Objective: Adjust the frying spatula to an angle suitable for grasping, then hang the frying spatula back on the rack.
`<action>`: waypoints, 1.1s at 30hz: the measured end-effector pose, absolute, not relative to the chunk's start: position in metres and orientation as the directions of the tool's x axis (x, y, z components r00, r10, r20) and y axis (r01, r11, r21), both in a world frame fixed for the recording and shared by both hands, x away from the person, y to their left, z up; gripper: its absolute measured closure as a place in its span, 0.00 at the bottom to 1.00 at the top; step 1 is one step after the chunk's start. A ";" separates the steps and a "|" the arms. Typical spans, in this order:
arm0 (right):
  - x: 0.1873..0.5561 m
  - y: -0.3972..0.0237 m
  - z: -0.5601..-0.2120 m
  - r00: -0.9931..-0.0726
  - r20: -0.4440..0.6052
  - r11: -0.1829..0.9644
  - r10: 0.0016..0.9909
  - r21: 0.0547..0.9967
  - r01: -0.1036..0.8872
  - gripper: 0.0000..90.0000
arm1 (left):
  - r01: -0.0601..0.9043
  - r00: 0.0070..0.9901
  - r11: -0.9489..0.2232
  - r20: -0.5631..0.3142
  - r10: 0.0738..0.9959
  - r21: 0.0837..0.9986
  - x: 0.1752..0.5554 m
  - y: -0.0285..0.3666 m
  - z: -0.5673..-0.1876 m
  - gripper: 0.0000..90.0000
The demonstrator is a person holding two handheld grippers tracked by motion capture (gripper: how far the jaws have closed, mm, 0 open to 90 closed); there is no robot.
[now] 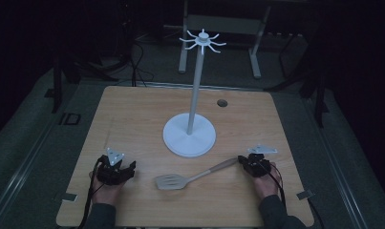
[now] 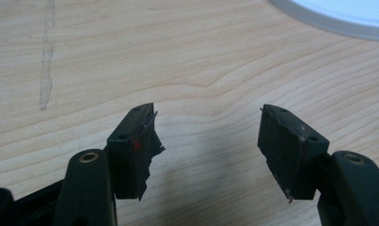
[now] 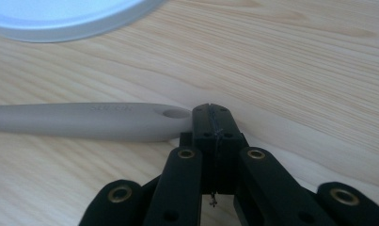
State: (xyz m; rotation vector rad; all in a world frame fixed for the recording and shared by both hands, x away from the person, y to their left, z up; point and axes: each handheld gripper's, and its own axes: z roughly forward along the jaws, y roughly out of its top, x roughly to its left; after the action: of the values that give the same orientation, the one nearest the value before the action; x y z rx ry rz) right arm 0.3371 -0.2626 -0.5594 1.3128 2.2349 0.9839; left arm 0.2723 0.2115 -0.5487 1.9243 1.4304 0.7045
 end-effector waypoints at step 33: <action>0.304 -0.278 -0.536 -0.519 0.067 0.236 0.852 0.836 0.495 0.73 | 0.556 0.365 -0.247 0.034 0.930 0.793 0.264 0.195 -0.516 0.43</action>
State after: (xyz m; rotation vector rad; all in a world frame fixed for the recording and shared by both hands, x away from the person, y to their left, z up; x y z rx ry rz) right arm 0.3036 -0.2780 -0.5357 1.2359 2.1110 1.1965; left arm 0.2638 0.1954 -0.5164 1.9235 1.2879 0.6759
